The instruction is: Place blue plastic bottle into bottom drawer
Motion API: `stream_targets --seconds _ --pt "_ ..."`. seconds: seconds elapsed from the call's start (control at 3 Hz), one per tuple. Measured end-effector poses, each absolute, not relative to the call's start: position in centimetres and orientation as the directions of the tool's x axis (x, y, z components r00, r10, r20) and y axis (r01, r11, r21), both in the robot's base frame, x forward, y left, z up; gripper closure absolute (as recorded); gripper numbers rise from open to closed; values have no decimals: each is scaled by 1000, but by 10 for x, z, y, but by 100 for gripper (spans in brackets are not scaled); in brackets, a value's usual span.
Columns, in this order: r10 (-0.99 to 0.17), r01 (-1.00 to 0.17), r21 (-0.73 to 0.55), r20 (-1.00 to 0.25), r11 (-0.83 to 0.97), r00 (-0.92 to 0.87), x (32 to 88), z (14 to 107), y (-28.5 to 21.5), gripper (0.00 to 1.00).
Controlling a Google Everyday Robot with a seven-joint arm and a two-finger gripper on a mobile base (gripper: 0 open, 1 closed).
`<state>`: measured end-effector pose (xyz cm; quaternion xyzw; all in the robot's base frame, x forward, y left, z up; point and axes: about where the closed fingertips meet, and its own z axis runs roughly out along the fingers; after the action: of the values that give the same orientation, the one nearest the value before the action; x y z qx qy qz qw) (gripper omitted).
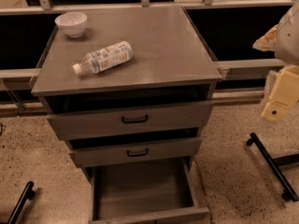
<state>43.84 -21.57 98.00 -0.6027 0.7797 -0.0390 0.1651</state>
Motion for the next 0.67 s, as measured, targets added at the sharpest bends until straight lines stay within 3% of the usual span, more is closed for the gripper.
stream_targets --seconds 0.67 --pt "-977 -944 -277 -158 181 -141 463 976 -197 0"
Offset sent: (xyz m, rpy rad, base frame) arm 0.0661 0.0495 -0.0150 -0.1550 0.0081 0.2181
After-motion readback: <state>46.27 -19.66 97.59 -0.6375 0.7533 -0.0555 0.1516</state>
